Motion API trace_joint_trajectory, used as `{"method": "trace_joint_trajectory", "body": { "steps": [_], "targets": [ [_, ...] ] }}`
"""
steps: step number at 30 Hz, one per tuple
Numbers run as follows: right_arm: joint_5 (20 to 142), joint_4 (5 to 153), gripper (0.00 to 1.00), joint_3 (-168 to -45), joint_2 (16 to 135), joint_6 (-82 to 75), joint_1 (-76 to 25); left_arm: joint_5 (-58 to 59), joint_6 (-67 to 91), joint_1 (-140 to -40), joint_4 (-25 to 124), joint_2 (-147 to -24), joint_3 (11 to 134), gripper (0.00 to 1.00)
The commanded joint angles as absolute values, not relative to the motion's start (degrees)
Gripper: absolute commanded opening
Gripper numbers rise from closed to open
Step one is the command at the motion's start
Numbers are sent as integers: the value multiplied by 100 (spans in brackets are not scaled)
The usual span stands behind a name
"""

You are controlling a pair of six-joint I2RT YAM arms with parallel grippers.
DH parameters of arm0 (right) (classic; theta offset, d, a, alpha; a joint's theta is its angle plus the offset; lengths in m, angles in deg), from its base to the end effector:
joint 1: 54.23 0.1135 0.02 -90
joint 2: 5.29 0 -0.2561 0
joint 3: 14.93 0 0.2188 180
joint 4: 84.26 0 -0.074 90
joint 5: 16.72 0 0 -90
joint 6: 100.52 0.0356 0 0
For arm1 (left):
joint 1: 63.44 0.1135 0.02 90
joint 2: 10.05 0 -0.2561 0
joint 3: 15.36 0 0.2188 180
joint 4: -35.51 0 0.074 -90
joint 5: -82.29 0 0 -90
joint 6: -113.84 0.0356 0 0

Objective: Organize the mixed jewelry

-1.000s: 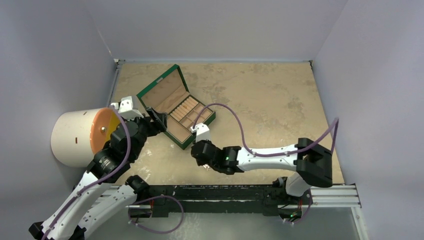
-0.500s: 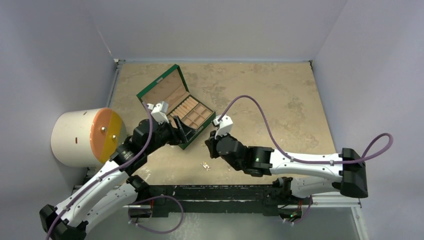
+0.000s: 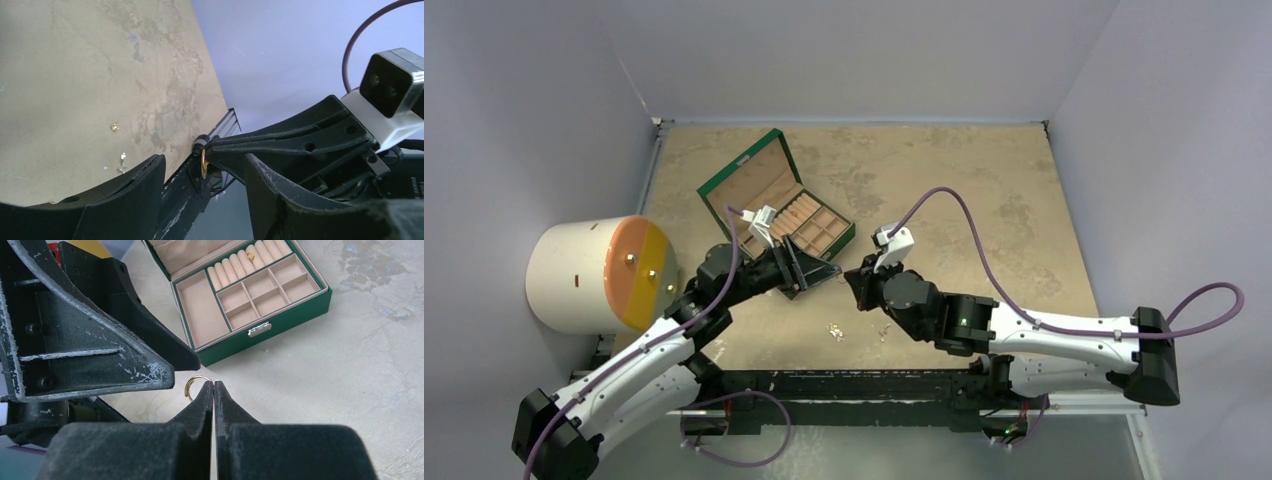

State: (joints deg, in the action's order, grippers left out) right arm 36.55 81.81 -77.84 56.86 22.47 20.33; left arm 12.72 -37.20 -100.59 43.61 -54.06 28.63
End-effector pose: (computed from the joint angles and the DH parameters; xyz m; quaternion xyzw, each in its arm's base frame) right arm 0.0788 0.2054 0.3195 -0.0809 0.7647 0.3298 0.5476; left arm 0.1207 -0.1071 0.2762 -0.0402 0.7514 -0.5751 0.3210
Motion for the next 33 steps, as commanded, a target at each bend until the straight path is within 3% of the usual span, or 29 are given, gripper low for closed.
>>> {"method": "trace_joint_trajectory", "body": {
  "steps": [1,24,28,32,33],
  "targets": [
    [3419,8480,0,-7752,5525,2325,2016,1626,-4095,-10035,3474,-5399,2735,56],
    [3555,8870,0,-7700,5492,2365,2021,1769,-4085,-10035,3422,-5467,2665,29],
    [3577,8887,0,-7698,5501,2366,2019,1793,-4092,-10031,3387,-5493,2666,18],
    [3588,8910,0,-7667,5492,2374,2023,1813,-4107,-10031,3367,-5496,2683,0],
    [3592,8915,0,-7670,5488,2375,2021,1817,-4107,-10035,3367,-5496,2683,0]
  ]
}}
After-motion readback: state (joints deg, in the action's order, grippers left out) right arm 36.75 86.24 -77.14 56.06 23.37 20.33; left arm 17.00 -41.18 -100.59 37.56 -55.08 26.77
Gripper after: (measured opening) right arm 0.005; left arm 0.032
